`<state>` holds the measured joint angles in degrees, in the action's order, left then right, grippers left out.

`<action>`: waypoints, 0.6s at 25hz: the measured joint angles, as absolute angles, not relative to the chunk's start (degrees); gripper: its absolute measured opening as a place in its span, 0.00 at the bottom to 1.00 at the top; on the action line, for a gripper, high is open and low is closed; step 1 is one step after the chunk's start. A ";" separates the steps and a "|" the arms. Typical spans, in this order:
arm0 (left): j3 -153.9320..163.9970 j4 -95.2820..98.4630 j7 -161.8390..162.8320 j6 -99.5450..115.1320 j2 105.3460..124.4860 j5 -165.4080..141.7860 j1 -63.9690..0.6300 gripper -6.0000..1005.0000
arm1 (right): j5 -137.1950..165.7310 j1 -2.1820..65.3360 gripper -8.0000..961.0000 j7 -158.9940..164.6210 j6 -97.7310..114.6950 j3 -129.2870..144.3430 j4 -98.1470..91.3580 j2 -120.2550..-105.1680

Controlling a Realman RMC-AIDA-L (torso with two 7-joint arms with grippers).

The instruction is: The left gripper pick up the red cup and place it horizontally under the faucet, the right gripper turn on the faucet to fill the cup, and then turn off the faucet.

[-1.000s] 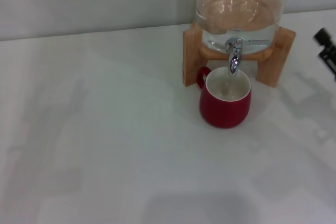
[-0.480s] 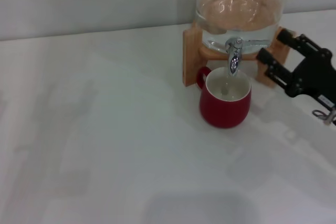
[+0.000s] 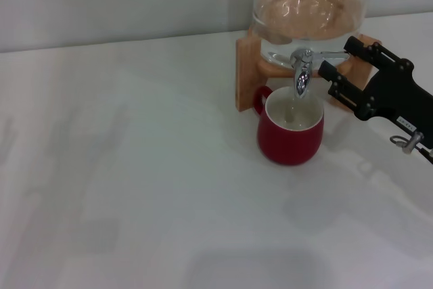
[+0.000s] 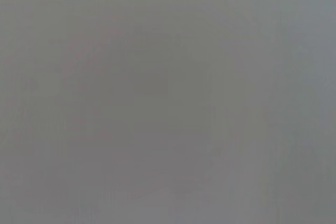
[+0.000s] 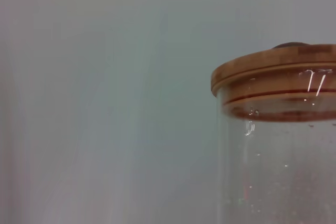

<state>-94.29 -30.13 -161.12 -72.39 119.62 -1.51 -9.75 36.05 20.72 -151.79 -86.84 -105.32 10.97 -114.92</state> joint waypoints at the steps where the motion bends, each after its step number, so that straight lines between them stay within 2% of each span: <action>1: -94.29 -30.13 -161.13 -72.53 119.62 -1.52 -9.75 0.88 | 36.04 20.73 0.64 -151.79 -86.61 -105.38 10.98 -114.90; 15: -94.31 -30.15 -161.22 -72.94 119.62 -1.24 -9.75 0.88 | 36.15 21.02 0.64 -151.79 -86.85 -102.94 11.04 -114.82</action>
<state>-94.31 -30.15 -161.22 -72.94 119.62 -1.24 -9.75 36.15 21.01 -151.79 -86.85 -102.94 11.04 -114.82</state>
